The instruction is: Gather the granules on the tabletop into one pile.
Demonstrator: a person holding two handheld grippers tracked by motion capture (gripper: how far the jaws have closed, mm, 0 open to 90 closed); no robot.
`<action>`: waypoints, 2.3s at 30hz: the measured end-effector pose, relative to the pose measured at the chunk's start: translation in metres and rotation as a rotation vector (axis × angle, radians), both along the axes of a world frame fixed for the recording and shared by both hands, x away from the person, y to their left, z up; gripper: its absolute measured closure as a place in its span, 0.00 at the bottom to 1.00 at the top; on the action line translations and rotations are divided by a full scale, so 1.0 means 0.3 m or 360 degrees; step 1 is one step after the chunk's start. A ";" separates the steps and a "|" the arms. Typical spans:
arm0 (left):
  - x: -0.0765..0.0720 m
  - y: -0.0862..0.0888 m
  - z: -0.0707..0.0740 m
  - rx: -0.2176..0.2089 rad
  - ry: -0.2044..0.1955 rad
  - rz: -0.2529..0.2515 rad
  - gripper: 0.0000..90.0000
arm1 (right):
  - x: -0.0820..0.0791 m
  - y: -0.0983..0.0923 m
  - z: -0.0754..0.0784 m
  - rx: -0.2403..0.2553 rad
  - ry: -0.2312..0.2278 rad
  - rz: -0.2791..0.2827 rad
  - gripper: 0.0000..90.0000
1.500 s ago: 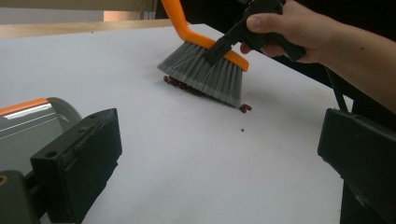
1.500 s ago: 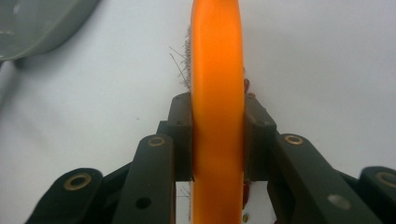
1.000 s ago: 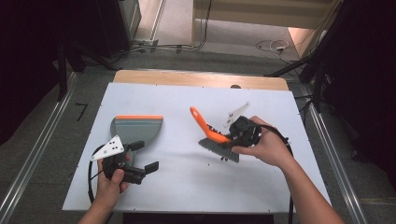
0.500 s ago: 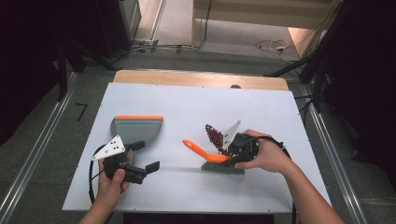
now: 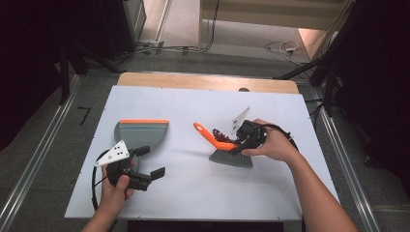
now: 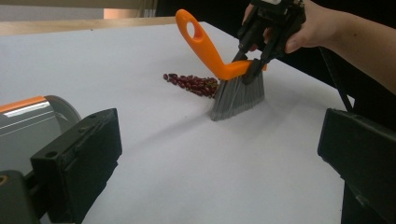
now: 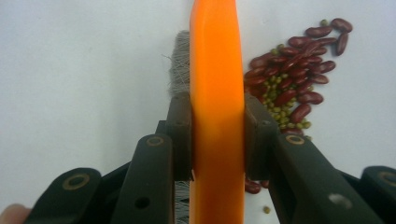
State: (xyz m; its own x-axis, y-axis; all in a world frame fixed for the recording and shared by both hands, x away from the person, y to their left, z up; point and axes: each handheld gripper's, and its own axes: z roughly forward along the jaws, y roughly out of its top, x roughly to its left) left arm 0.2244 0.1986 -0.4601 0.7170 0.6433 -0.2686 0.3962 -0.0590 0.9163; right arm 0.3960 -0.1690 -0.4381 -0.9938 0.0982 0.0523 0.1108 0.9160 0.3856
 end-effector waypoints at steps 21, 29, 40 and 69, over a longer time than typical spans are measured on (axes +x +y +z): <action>0.000 0.007 0.001 -0.0008 -0.0005 0.0003 0.00 | 0.094 0.014 0.007 0.0024 -0.0051 -0.0092 0.75; 0.001 0.008 0.001 -0.0006 -0.0006 0.0004 0.00 | 0.116 0.025 0.012 0.0006 -0.0089 -0.0103 0.75; 0.001 0.007 0.000 -0.0005 -0.0007 -0.0001 0.00 | 0.145 0.031 0.009 0.0022 -0.0077 -0.0134 0.75; 0.001 0.011 0.002 -0.0008 -0.0003 0.0000 0.00 | 0.101 -0.014 0.129 0.0097 -0.0207 -0.0244 0.76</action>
State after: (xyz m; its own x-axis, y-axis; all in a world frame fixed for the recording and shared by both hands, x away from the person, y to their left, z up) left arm 0.2248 0.2021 -0.4594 0.7174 0.6419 -0.2706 0.3946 -0.0543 0.9173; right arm 0.4262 -0.1734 -0.3993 -0.9663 0.2492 -0.0649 0.1926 0.8667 0.4601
